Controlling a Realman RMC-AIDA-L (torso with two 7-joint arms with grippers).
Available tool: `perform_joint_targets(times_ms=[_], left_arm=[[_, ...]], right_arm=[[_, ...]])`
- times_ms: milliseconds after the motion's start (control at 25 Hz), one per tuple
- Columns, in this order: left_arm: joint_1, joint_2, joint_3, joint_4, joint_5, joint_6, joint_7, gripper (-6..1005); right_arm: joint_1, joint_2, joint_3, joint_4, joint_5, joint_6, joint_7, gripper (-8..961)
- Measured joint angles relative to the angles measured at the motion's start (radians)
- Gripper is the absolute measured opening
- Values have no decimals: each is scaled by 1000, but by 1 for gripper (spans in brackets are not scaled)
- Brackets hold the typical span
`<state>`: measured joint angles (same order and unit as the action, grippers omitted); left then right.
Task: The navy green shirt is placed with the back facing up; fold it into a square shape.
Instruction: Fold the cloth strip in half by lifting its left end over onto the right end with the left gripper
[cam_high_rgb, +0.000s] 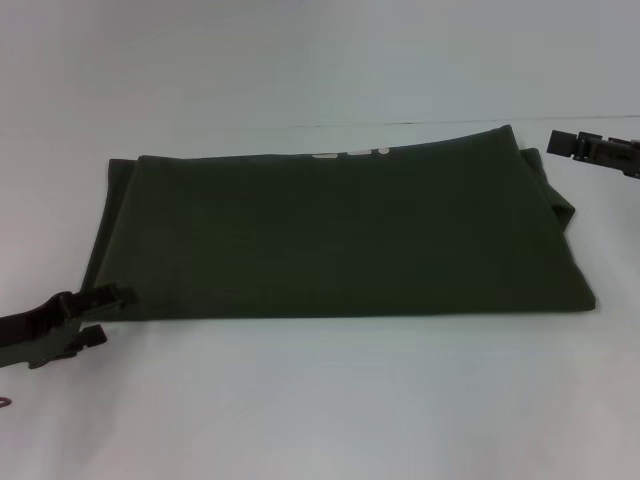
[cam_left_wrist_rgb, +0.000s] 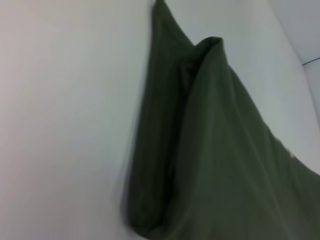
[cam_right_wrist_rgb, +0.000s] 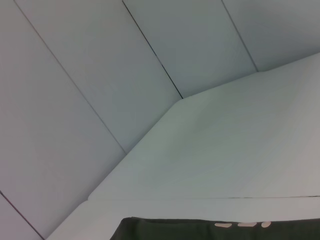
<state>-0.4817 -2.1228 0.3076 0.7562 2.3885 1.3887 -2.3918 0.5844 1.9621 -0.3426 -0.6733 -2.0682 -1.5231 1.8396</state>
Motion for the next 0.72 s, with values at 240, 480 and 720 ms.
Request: perform_joint_targets(times_ms=[240, 480, 720], left_arm=[[-4, 5, 0, 0, 9, -12, -2, 885], [-9, 7, 0, 0, 14, -25, -2, 886], [-14, 9, 1, -3, 20, -36, -3, 886]], right_arm=[[-2, 0, 3, 0, 1, 0, -1, 916], [-2, 0, 4, 0, 2, 0, -1, 917], [0, 0, 5, 0, 5, 0, 0, 916]])
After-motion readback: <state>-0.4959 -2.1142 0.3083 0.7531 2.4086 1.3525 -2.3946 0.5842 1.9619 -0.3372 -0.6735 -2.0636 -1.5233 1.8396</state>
